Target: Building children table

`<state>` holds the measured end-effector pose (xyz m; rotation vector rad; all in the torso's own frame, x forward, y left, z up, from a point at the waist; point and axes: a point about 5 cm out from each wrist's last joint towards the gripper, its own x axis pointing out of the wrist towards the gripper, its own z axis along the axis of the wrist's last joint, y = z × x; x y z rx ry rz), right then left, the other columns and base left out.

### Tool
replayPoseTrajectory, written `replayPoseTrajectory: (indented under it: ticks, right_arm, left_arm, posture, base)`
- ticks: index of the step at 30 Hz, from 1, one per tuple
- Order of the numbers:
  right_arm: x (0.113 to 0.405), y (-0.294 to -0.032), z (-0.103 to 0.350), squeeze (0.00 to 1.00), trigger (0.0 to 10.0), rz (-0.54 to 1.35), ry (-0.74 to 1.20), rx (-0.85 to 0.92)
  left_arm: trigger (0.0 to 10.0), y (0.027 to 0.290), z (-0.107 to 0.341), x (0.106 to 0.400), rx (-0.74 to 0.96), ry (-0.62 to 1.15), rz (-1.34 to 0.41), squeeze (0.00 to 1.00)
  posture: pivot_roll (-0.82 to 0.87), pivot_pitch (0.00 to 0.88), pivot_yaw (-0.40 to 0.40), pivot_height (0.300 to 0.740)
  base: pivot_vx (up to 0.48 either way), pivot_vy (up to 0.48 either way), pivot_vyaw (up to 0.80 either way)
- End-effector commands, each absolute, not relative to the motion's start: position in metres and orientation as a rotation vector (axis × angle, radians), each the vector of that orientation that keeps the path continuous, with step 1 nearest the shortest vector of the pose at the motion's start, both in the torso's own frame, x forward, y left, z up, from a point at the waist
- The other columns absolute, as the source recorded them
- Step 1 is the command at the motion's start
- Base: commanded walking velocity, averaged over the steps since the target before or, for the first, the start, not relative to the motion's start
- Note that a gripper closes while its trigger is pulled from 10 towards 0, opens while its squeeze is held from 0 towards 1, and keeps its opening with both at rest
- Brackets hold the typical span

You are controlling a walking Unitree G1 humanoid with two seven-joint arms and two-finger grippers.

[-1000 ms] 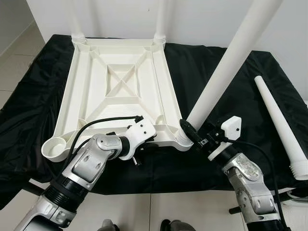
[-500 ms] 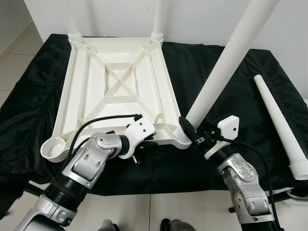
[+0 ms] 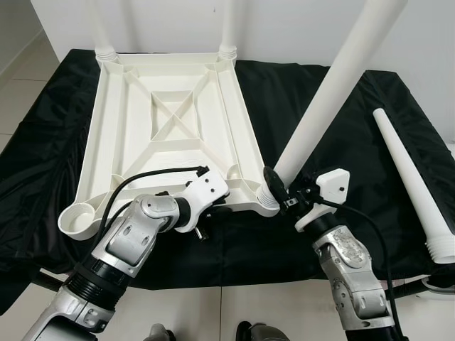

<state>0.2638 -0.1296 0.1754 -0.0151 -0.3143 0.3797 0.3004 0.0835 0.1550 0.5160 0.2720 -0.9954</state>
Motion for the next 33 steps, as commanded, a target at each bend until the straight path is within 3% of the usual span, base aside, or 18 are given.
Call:
replayPoseTrajectory:
  ticks: [1,33]
  right_arm:
    - [0.267,-0.138,0.169,0.00,10.0,0.292,-0.271,-0.040]
    - [0.258,-0.132,0.170,0.00,10.0,-0.054,-0.299,-0.061]
  left_arm:
    - [10.0,0.090,0.167,0.308,0.527,0.221,-0.885,0.00]
    - [10.0,0.088,0.168,0.308,0.533,0.209,-0.886,0.00]
  posture:
    - [-0.05,0.137,-0.019,0.740]
    - [-0.05,0.120,-0.027,0.740]
  base:
    - [0.000,0.000,0.00]
    - [0.000,0.000,0.00]
